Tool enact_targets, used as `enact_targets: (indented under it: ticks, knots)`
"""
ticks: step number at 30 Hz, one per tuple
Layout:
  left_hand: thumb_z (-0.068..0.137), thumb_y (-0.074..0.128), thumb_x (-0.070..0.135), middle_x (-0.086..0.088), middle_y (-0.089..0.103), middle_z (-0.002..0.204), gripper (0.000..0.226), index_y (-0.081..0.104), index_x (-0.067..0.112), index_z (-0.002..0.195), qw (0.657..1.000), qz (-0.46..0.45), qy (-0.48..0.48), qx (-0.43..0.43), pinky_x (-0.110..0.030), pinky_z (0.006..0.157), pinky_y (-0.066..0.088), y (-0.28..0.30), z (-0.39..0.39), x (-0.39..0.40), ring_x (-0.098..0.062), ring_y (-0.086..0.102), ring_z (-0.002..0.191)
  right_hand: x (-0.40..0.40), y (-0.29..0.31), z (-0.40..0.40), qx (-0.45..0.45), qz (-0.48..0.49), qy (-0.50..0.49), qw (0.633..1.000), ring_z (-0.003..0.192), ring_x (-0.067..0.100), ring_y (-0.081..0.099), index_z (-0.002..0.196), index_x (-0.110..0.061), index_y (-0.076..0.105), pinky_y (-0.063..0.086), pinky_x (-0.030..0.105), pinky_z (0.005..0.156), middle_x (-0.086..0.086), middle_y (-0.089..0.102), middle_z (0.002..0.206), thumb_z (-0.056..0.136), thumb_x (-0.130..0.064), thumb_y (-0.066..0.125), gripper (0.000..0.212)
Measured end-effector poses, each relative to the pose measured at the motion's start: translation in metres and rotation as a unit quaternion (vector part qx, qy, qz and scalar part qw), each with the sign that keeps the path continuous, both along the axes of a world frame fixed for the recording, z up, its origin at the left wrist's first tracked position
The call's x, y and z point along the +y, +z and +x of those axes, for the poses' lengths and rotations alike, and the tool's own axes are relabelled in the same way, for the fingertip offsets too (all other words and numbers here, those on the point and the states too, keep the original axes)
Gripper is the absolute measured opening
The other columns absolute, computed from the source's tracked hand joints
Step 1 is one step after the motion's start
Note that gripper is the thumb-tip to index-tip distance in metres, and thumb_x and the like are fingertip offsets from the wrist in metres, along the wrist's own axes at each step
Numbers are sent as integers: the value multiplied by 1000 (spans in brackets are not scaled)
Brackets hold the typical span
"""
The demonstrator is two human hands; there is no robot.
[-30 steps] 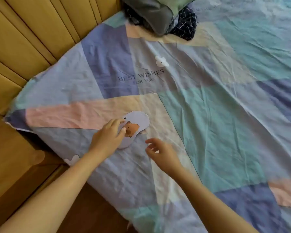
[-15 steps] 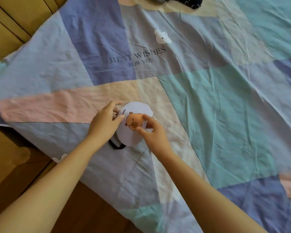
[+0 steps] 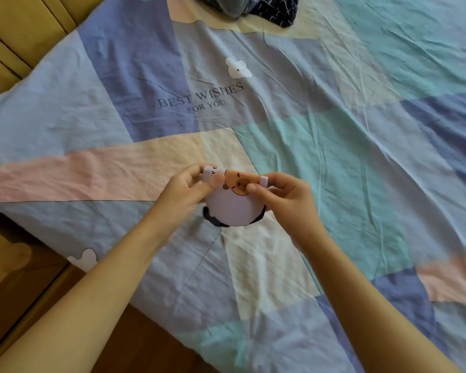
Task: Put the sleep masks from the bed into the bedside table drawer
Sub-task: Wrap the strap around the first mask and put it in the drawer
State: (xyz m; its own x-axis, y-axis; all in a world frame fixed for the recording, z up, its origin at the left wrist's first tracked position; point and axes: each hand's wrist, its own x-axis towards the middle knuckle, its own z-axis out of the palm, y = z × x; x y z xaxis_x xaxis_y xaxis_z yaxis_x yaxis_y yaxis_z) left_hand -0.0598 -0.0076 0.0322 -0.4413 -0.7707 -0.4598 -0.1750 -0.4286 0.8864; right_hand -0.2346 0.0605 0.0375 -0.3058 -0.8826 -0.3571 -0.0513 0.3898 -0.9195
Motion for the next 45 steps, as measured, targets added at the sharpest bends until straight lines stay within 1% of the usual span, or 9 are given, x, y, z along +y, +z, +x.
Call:
enact_targets:
  ticks: [8, 16, 22, 30, 34, 37, 40, 42, 45]
  knots:
    - [77, 71, 8, 1, 73, 84, 17, 67, 13, 93, 979, 79, 180, 50, -25, 61, 56, 5, -37, 23, -14, 70, 78, 33, -2, 12, -210, 36, -190, 958, 80, 22, 69, 101, -6, 67, 57, 35, 74, 10, 71, 91, 79, -37, 68, 38]
    - [75, 74, 9, 0, 73, 84, 17, 67, 13, 90, 960, 100, 251, 79, -26, 57, 55, 18, -63, 32, -14, 71, 74, 56, -4, 28, -206, 18, -87, 975, 93, 22, 71, 97, -2, 70, 55, 25, 81, 15, 74, 95, 79, -6, 74, 19]
    - [77, 73, 10, 3, 73, 73, 11, 66, 12, 85, 949, 115, 277, 94, -27, 57, 56, 20, -71, 35, -13, 70, 69, 52, -7, 25, -101, -11, -139, 985, 71, 7, 58, 92, -25, 67, 51, 25, 72, -4, 61, 75, 71, -12, 82, 29]
    - [78, 73, 10, -3, 71, 90, 18, 65, 11, 94, 935, 117, 320, 101, -27, 60, 57, 17, -72, 37, -12, 70, 73, 59, -14, 26, -11, -10, -94, 995, 79, 17, 59, 64, -11, 64, 49, 41, 79, -4, 60, 77, 75, -27, 77, 23]
    - [78, 73, 9, 1, 69, 93, 24, 63, 13, 100, 923, 93, 367, 67, -23, 58, 56, 8, -61, 29, -9, 68, 79, 64, 2, 10, -192, 19, -78, 978, 71, 14, 58, 49, -17, 60, 45, 29, 76, 0, 58, 63, 78, -24, 70, 32]
    - [79, 73, 9, 4, 68, 90, 18, 63, 16, 93, 916, 102, 385, 54, -22, 56, 56, 3, -50, 24, -8, 67, 78, 66, 17, -9, -461, -9, -167, 871, 62, 14, 62, 53, -18, 60, 40, 31, 81, -2, 55, 52, 81, -33, 59, 31]
    - [80, 71, 10, 2, 70, 87, 13, 64, 13, 91, 927, 143, 341, 63, -22, 56, 56, 1, -47, 31, -8, 69, 73, 66, 17, -28, -564, -91, -222, 790, 108, 10, 64, 109, -18, 67, 36, 35, 98, -3, 71, 110, 90, -49, 42, 44]
    - [80, 69, 9, 3, 73, 81, 11, 65, 14, 90, 939, 161, 292, 81, -21, 55, 55, 4, -51, 40, -7, 70, 70, 63, 9, -35, -421, -45, -175, 889, 128, 3, 49, 134, -26, 51, 32, 40, 110, -12, 56, 137, 95, -53, 30, 52]
    - [81, 66, 8, 5, 74, 75, 12, 65, 15, 91, 941, 170, 268, 119, -21, 56, 55, 12, -57, 44, -7, 71, 70, 66, -10, -33, 78, 71, 46, 993, 119, -4, 50, 135, -34, 47, 22, 44, 117, -26, 55, 125, 100, -46, 29, 41]
